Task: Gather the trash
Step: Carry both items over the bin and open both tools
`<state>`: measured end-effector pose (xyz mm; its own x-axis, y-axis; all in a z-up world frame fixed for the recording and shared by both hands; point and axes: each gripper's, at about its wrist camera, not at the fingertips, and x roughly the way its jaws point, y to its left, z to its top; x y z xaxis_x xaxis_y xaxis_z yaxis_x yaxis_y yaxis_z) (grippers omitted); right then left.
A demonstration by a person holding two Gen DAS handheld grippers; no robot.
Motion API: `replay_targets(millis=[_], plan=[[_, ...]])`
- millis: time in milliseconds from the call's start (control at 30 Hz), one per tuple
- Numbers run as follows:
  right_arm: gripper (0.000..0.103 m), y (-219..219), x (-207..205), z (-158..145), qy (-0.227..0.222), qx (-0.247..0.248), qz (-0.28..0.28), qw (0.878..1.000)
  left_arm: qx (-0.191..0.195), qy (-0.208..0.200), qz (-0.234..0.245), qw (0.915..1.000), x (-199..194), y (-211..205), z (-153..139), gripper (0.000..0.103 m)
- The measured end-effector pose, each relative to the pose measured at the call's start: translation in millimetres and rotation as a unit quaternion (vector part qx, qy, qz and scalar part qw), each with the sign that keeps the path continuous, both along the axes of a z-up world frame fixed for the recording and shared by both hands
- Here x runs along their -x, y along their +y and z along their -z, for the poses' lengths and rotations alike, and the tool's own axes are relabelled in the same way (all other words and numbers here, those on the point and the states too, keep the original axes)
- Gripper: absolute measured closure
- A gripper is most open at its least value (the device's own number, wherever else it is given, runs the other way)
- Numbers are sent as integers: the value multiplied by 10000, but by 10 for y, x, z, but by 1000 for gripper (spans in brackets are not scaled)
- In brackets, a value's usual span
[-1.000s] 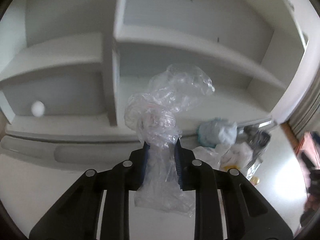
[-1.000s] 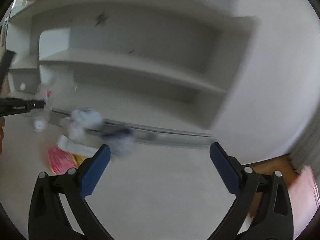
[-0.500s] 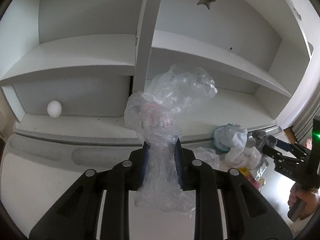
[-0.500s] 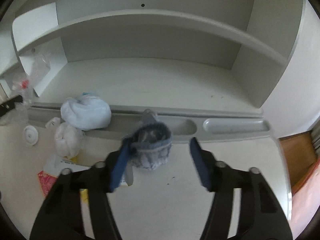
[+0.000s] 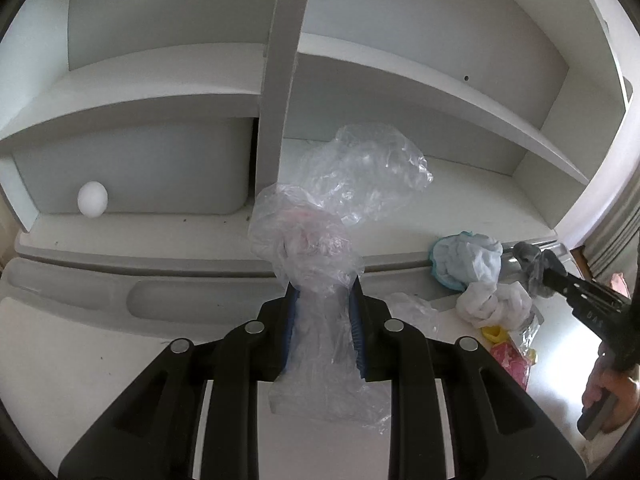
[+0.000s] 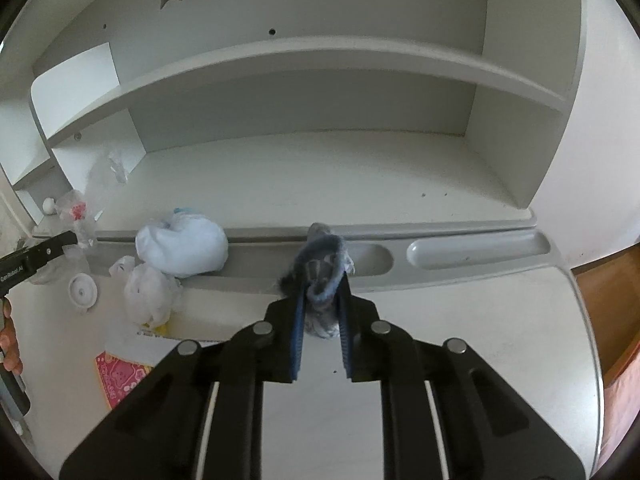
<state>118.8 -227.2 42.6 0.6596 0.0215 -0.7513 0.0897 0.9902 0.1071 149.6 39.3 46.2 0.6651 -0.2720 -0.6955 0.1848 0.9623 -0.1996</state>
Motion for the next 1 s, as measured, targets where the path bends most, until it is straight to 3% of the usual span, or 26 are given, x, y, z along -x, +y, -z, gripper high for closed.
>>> replay_targets(millis=[267, 400, 667, 867, 1000], plan=[[89, -12, -31, 54, -20, 45, 36, 10000, -21, -32, -24, 10000, 4, 23, 14, 81], [91, -113, -5, -4, -152, -278, 108, 9994, 43, -130, 46, 9999, 68, 18, -80, 81], [91, -328, 551, -580, -758, -625, 163, 9950, -16, -591, 483, 9971, 575, -268, -550, 81], [91, -777, 1418, -1019, -1347, -618, 614, 9870, 12, -1063, 1473, 9834, 1191, -1061, -927, 81], [91, -1227, 2128, -1175, -1556, -361, 1197, 9799, 70, -1218, 2408, 9629, 1648, -1859, -1049, 81]])
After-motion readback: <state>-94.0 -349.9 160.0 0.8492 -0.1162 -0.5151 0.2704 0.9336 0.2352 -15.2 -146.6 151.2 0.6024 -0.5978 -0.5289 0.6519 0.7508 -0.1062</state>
